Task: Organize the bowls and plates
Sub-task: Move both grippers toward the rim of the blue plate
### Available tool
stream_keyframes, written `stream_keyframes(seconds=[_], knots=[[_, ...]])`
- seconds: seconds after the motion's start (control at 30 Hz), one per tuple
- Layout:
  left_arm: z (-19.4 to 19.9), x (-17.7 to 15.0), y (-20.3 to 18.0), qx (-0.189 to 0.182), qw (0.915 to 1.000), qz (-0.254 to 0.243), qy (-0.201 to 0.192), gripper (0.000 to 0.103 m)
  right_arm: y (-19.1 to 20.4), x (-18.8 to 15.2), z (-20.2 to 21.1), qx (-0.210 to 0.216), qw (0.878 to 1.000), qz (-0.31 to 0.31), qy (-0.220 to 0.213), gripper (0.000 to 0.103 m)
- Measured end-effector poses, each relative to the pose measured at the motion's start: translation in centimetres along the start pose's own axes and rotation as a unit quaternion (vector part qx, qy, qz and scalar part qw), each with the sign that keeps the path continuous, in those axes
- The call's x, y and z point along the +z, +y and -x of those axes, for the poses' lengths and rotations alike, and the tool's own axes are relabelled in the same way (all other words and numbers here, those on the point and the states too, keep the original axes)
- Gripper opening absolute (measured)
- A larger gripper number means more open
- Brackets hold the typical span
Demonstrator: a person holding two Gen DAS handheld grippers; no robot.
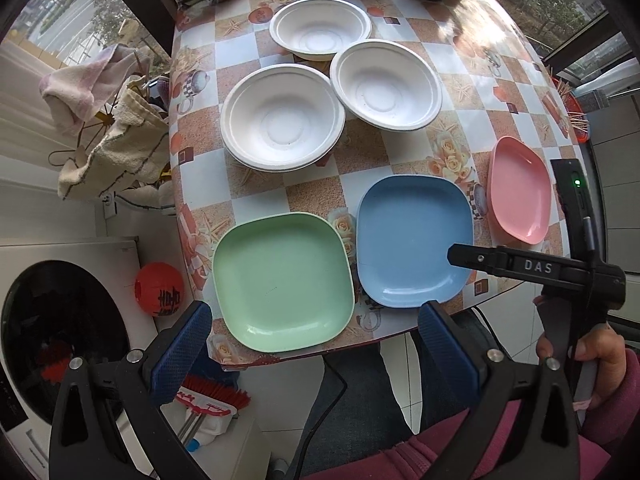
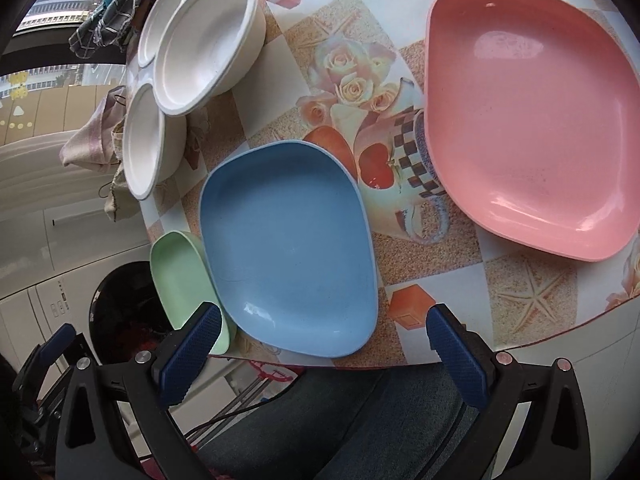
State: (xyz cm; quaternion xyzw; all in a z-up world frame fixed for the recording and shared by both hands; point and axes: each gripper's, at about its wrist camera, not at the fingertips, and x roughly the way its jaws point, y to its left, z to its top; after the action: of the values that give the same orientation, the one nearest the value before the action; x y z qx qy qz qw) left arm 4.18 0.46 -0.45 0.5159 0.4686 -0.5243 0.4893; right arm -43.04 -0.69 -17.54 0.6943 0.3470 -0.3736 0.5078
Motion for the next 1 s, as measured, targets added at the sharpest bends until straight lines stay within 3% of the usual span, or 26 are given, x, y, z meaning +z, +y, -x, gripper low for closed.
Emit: stream_keyframes(seconds=[0.37,0.53,0.73,1.0], knots=[[-0.2,0.3,-0.3,0.007,0.9999,-0.013,0.006,0.103,2.1,2.9,-2.6,-0.057,0.996,0.07,-0.019,0.103],[0.2,0.6,-0.8,0.013,0.9996,-0.025,-0.001,0.103,2.6,2.9,-2.8,-0.156,0.983,0.089,-0.032,0.103],[-0.1,0.8,-0.8,0.006,0.9997,-0.022,0.005,0.103,0.3,3.8,-1.5,-0.233,0.968,0.087,-0.039,0.103],[-0.9,0.8,-0.9,0.002,0.9995,-0.03,0.01,0.103,-5.6,6.5,4.0,-0.26,0.963,0.05,-0.048,0.103]])
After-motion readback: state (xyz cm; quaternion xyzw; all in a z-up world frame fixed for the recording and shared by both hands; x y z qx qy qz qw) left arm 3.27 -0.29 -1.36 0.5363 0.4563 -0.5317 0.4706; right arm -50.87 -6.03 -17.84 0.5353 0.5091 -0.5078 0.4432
